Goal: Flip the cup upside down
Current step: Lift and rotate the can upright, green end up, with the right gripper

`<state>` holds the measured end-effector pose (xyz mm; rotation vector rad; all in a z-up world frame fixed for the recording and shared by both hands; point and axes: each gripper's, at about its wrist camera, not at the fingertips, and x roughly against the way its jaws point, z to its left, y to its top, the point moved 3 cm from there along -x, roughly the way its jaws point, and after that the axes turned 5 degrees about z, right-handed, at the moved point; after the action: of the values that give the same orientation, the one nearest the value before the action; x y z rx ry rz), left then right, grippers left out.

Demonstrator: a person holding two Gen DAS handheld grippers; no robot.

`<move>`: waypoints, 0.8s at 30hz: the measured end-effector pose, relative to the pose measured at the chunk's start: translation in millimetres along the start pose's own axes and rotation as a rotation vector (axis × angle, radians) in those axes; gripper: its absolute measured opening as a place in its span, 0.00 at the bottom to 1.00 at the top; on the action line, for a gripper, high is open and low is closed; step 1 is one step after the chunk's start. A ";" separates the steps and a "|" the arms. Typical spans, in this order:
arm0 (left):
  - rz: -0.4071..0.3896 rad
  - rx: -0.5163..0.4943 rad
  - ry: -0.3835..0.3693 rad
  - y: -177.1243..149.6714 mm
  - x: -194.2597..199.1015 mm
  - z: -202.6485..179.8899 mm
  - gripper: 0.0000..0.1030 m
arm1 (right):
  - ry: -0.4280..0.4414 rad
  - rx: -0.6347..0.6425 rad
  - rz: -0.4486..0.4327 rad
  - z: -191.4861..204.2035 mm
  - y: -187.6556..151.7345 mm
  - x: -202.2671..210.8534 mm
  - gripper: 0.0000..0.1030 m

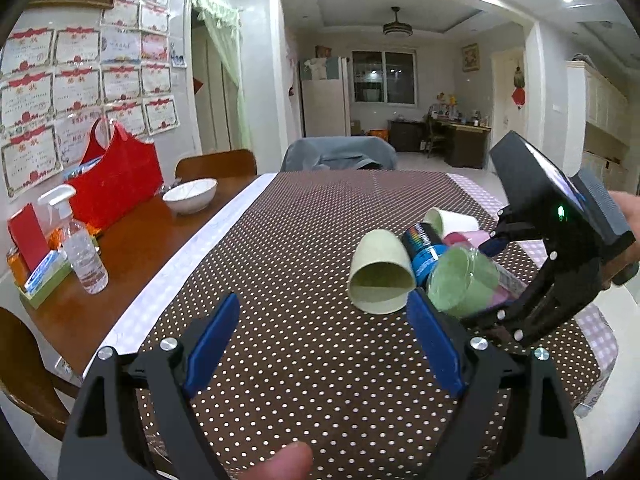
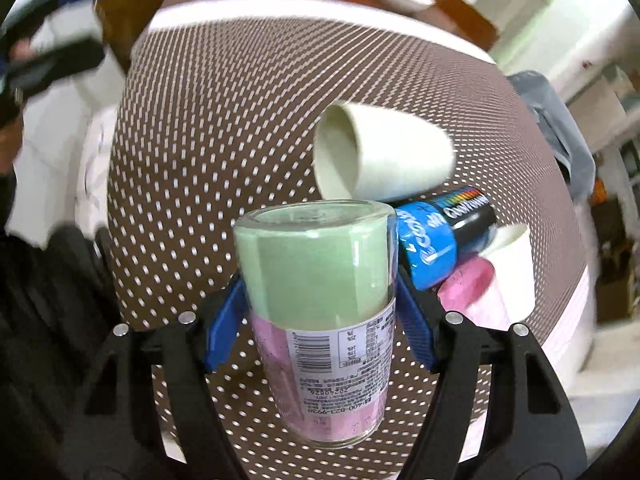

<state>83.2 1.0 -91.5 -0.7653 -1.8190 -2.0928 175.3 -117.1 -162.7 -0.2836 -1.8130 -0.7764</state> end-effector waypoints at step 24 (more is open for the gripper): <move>-0.069 -0.020 0.016 17.7 33.5 -15.4 0.82 | 0.040 -0.511 -0.636 -0.4 -31.7 83.0 0.67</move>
<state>61.4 -12.5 -59.6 -0.6977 -1.8436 -2.1563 127.0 -155.7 -98.9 -0.0053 -1.6480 -1.6841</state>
